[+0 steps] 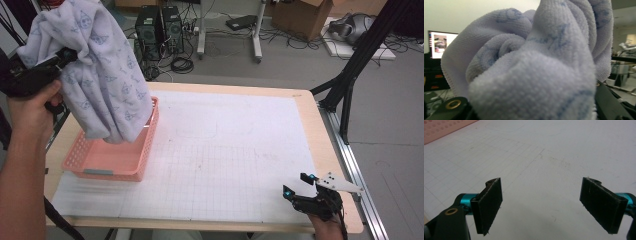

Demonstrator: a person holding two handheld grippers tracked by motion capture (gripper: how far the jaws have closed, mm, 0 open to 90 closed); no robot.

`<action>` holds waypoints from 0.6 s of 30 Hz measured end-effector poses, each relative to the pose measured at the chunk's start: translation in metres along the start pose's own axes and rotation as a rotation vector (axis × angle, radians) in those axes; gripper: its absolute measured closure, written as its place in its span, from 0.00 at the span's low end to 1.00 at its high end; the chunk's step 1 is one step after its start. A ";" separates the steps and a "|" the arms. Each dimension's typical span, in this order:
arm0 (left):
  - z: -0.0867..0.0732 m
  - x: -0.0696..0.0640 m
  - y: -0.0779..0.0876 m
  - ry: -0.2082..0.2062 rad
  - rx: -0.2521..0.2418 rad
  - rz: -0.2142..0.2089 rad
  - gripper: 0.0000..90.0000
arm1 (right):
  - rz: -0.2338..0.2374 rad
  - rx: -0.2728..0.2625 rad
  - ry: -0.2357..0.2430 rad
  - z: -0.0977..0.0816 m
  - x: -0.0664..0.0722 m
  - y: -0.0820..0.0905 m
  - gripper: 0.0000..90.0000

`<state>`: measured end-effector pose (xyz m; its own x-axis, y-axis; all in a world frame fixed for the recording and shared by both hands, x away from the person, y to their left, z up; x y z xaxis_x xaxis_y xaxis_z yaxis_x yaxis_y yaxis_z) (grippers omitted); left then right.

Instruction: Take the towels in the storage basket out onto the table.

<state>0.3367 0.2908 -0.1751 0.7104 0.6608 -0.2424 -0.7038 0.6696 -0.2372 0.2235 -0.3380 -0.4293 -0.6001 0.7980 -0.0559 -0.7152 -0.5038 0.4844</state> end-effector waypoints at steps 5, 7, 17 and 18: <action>-0.002 -0.011 -0.011 0.014 0.004 -0.048 0.68 | -0.003 -0.002 -0.004 0.000 0.000 0.002 0.19; -0.005 -0.016 -0.017 0.017 0.011 -0.069 0.68 | -0.005 -0.003 -0.001 0.000 -0.001 0.002 0.19; -0.029 -0.047 -0.056 0.029 0.030 -0.156 0.68 | -0.002 -0.010 -0.003 0.001 -0.001 0.003 0.19; -0.033 -0.051 -0.060 0.033 0.026 -0.164 0.68 | -0.004 -0.012 -0.008 0.001 -0.001 0.003 0.19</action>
<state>0.3431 0.2059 -0.1791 0.8149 0.5306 -0.2333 -0.5777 0.7763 -0.2522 0.2218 -0.3400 -0.4269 -0.5943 0.8026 -0.0510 -0.7219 -0.5044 0.4736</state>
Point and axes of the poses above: each handheld gripper's, and its own axes: y roughly backward along the jaws, z roughly out of its top, x roughly to its left, the point moved 2 cm from there along -y, roughly forward along the jaws, and after that the axes turned 11 degrees about y, right-handed, at the moved point
